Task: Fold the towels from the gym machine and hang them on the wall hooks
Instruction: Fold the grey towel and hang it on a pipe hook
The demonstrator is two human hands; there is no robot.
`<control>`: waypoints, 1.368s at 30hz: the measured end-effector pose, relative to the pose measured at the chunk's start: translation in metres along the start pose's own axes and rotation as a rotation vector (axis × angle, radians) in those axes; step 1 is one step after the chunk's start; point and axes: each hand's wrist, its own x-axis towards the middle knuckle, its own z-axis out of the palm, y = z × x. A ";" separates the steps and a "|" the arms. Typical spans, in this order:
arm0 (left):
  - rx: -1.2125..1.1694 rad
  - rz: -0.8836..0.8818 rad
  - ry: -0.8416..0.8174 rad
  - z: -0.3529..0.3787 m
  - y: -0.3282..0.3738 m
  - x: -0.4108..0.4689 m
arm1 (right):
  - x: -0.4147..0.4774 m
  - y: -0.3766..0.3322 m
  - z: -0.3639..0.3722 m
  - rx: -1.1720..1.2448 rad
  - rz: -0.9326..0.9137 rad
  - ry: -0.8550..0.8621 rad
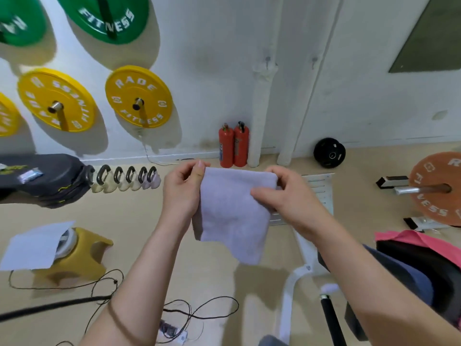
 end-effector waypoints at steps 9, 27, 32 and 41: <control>0.334 0.225 -0.211 -0.016 0.011 0.030 | 0.049 -0.030 0.017 -0.363 -0.243 -0.048; 0.135 0.037 -0.462 0.194 0.044 0.221 | 0.283 -0.007 -0.146 0.271 -0.051 -0.329; 0.171 0.154 -0.282 0.246 0.042 0.292 | 0.358 -0.005 -0.175 0.206 -0.094 -0.213; 0.035 0.110 -0.616 0.278 0.055 0.446 | 0.508 -0.012 -0.214 0.265 -0.055 -0.103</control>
